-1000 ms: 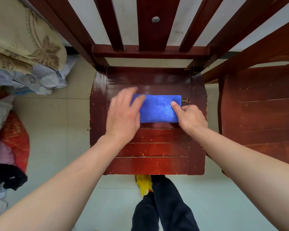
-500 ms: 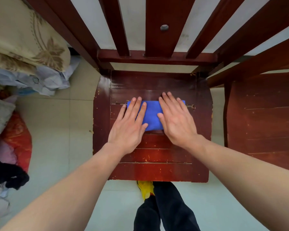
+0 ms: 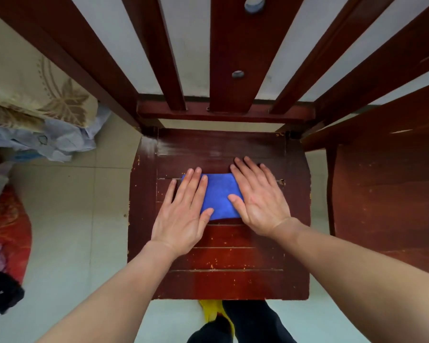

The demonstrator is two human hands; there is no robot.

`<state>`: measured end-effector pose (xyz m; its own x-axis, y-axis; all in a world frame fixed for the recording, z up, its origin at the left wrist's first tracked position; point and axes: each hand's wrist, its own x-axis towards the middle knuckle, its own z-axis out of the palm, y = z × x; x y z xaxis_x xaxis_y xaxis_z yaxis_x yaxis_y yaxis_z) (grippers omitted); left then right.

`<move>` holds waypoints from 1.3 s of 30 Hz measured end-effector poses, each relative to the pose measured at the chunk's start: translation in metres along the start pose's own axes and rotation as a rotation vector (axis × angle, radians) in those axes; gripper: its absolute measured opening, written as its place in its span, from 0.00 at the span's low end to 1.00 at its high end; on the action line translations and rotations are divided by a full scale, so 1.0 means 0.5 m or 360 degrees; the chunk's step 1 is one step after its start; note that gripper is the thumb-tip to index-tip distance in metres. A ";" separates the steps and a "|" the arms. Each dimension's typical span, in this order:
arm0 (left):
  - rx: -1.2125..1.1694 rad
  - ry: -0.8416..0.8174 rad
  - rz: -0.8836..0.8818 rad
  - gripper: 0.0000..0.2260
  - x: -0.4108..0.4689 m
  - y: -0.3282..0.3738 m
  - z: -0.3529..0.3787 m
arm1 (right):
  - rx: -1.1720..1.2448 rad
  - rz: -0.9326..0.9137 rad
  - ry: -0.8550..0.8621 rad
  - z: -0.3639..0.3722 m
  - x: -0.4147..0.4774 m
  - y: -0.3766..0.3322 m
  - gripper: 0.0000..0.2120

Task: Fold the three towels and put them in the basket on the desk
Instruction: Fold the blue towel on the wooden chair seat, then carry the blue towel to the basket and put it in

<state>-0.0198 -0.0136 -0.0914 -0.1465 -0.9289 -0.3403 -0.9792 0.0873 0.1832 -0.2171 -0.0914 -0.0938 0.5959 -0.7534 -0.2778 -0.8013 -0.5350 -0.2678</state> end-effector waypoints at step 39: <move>-0.2298 -0.1344 0.0134 0.20 -0.510 0.501 -0.588 | 0.2615 0.1461 0.0432 -0.508 -0.905 -0.435 0.26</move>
<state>-0.1864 0.1391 0.3124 -0.6873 -0.4561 -0.5653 -0.1116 -0.7027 0.7027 -0.3261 0.2686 0.3244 -0.0787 -0.6728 -0.7356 0.1119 0.7273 -0.6772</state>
